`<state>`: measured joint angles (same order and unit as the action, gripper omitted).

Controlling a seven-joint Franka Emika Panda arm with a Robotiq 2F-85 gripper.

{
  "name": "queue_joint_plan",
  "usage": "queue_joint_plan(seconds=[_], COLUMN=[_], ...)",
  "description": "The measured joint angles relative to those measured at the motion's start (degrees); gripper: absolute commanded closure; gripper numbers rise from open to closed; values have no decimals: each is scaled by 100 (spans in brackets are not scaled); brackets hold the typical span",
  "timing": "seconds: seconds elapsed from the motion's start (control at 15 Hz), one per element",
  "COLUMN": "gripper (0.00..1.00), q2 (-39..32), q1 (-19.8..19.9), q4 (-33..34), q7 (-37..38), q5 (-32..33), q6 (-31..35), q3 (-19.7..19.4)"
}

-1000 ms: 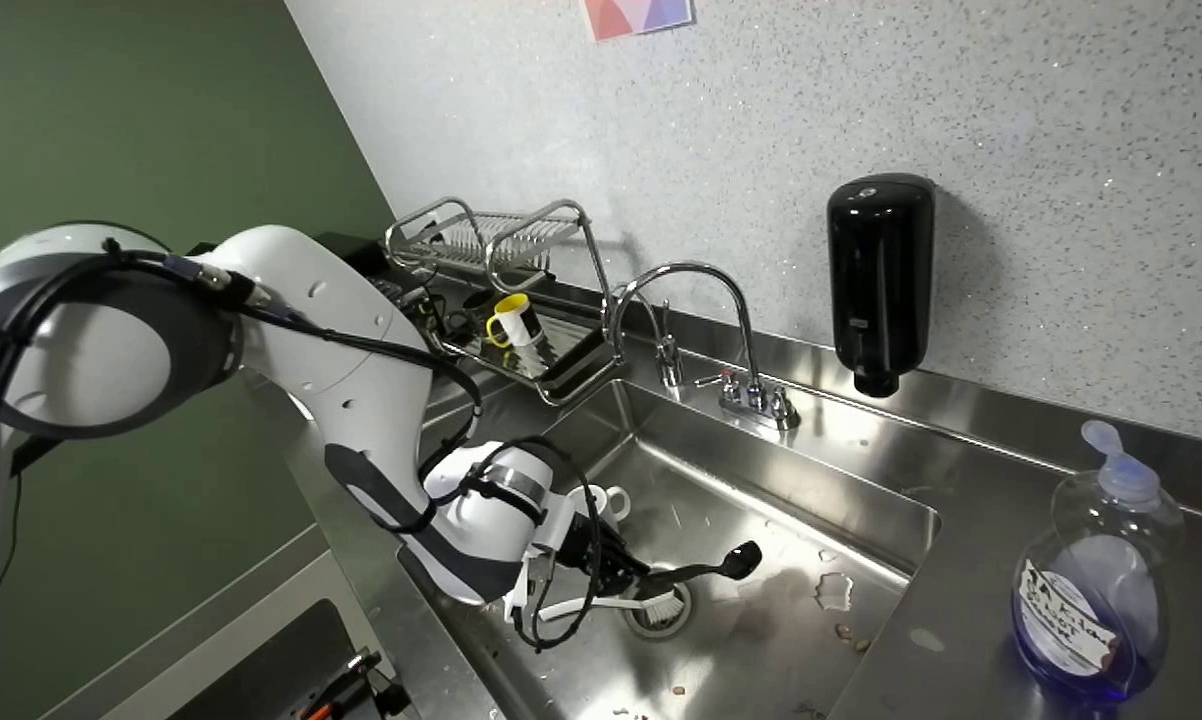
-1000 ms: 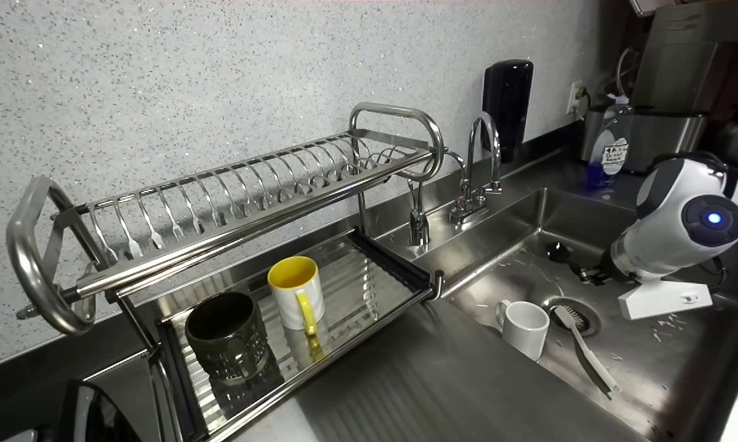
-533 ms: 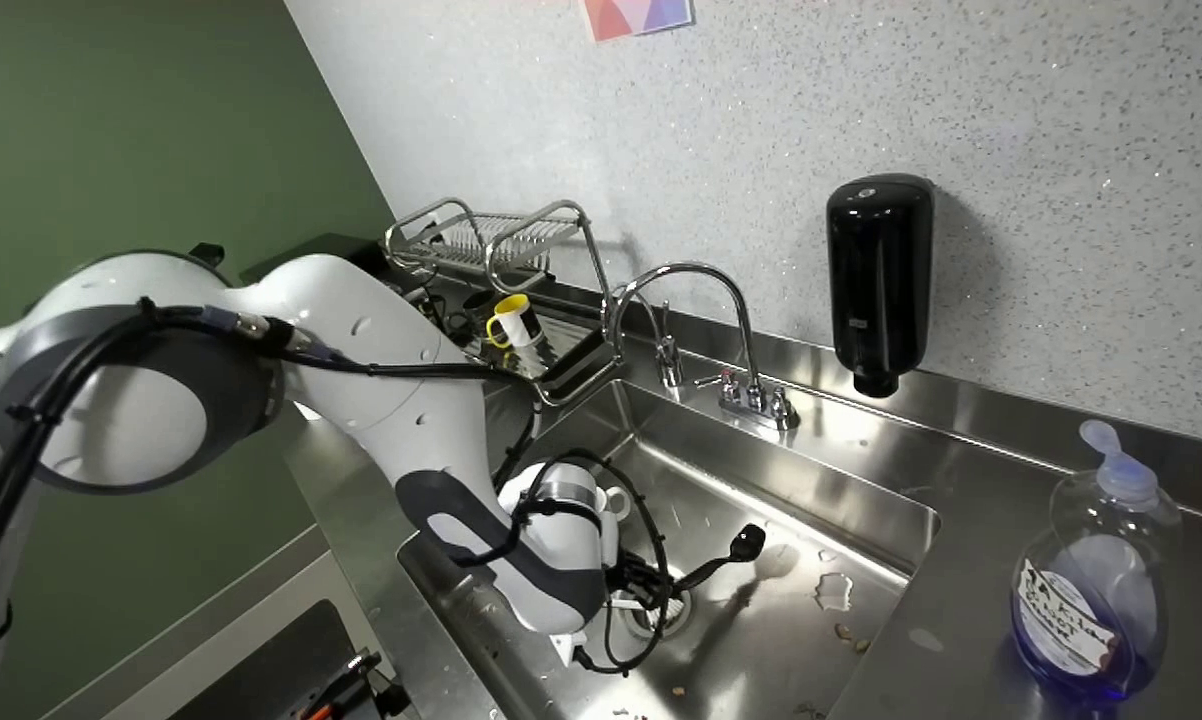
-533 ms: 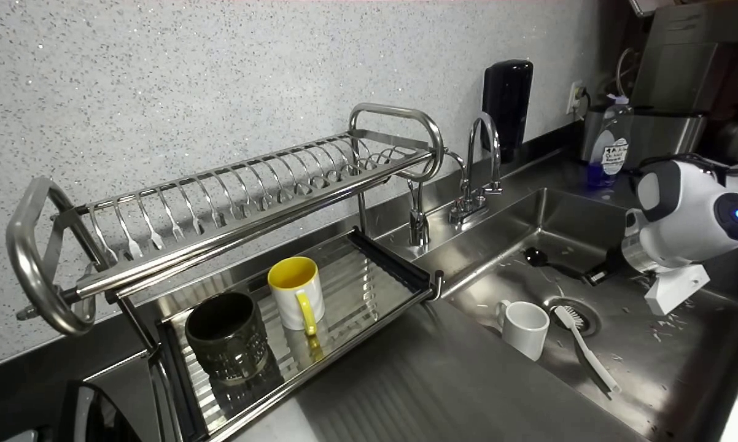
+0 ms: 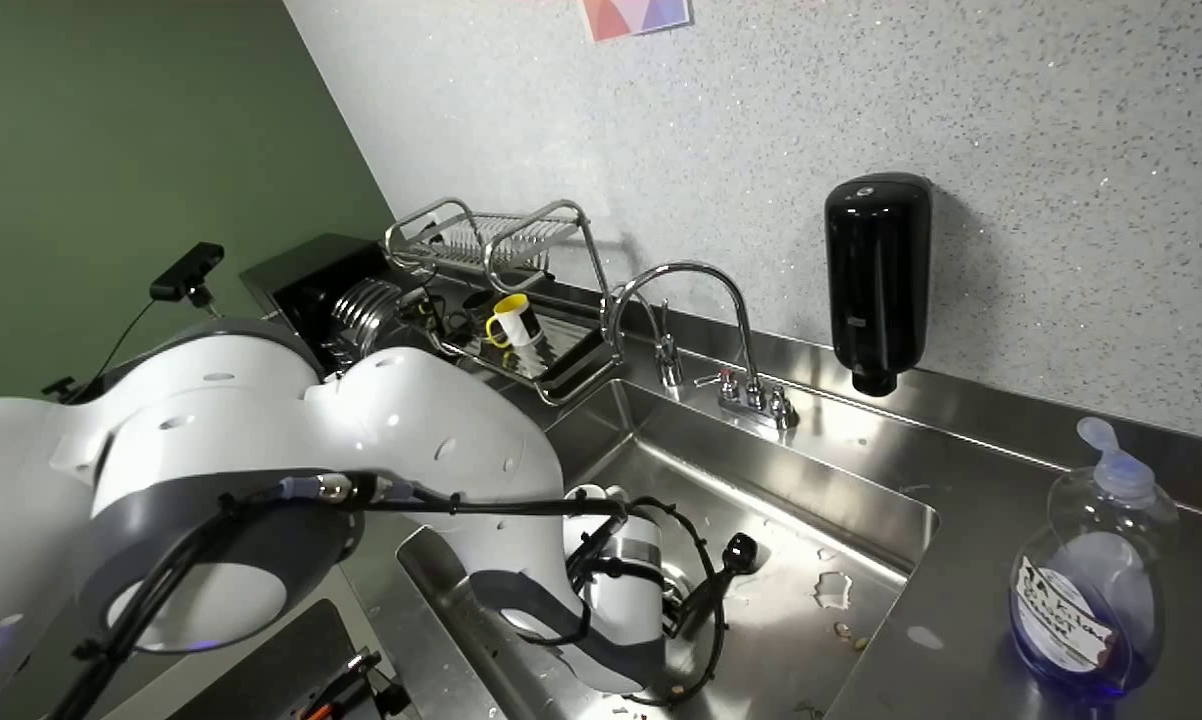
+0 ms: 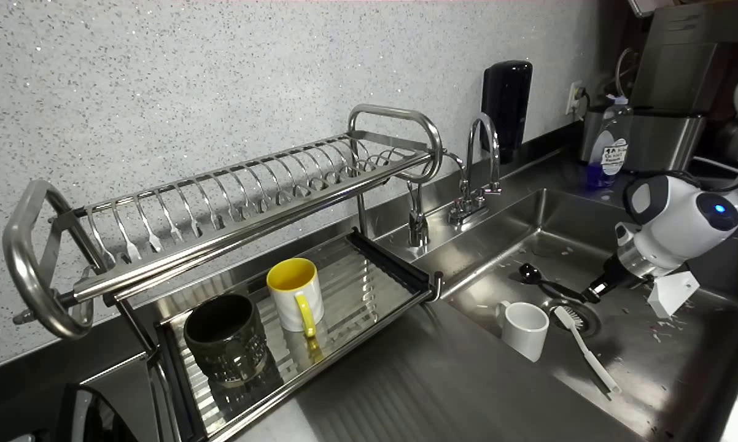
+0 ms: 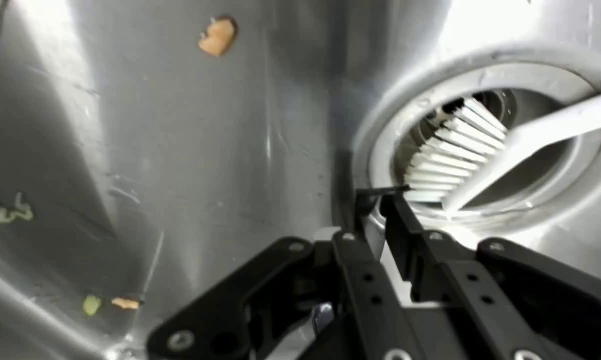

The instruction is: Take the black spoon from the dish rack and put it in the sink

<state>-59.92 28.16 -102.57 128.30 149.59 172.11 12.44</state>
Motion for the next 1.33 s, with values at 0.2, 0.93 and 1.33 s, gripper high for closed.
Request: queue_joint_plan(seconds=[0.2, 0.93, 1.33], gripper=[48, 0, 0], q2=[-155, 861, 2191], q1=[91, 208, -220], q4=[70, -841, -2040], q7=[-146, 214, 211], q5=[-299, -1299, -2496], q6=[141, 422, 742], q3=[-245, -427, -1197])
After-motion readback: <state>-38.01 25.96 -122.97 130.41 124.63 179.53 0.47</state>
